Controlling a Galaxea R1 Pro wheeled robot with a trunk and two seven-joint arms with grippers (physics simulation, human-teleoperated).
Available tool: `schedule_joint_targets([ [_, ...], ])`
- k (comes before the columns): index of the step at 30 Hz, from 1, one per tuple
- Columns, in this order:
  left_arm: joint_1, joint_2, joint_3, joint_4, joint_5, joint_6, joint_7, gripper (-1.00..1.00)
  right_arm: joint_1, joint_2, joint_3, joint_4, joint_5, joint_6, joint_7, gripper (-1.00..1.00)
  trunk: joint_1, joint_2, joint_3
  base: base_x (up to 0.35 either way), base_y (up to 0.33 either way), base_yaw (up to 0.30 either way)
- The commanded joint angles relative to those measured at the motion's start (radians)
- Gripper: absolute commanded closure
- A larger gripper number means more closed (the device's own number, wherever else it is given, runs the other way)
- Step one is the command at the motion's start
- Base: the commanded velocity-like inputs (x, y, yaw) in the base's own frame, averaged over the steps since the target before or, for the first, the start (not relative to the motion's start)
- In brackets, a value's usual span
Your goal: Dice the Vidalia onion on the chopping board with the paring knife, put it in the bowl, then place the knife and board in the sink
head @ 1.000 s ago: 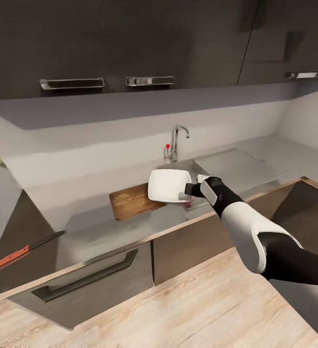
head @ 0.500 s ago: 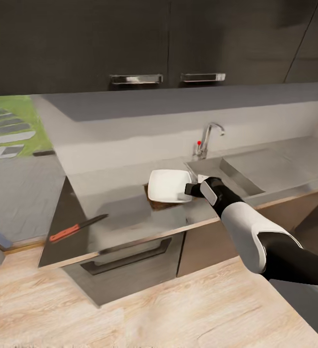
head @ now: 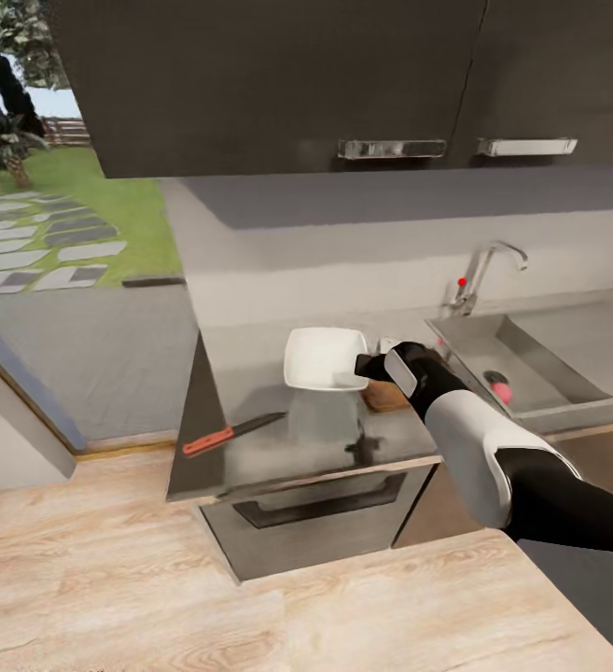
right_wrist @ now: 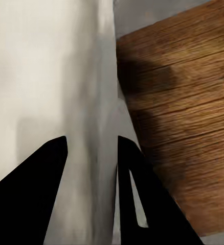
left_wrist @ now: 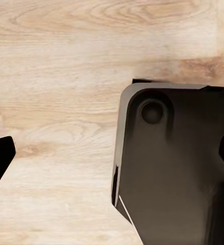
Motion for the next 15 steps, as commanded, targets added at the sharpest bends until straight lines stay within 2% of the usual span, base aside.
schedule_joint_targets([
  [1, 0.000, 0.000, 0.002, 0.000, 0.001, -0.002, 0.000, -1.00, -0.001, 0.001, -0.008, -0.002, -0.012, 0.003, -0.009, 1.00, 0.001, -0.002, -0.002, 0.207, 0.227, 0.255],
  [3, 0.000, -0.001, 0.002, 0.000, 0.001, -0.002, 0.000, -1.00, -0.001, 0.001, -0.008, -0.002, -0.012, 0.003, -0.009, 1.00, 0.001, -0.002, -0.004, 0.213, 0.221, 0.253],
  [7, 0.000, -0.001, 0.002, 0.000, 0.001, -0.002, 0.000, -1.00, -0.001, 0.001, -0.008, -0.002, -0.012, 0.003, -0.009, 1.00, 0.001, -0.002, -0.004, 0.191, 0.175, 0.085],
  [13, 0.000, 0.000, 0.001, 0.000, 0.001, -0.003, 0.000, -1.00, -0.001, 0.003, -0.006, 0.011, -0.010, 0.004, -0.004, 1.00, 0.001, -0.002, -0.005, 0.033, 0.028, 0.010],
  [15, 0.000, -0.001, 0.000, 0.000, 0.001, -0.002, 0.000, -1.00, -0.001, 0.004, -0.004, 0.013, -0.005, 0.006, 0.033, 1.00, 0.001, -0.002, -0.005, 0.003, 0.002, 0.001],
])
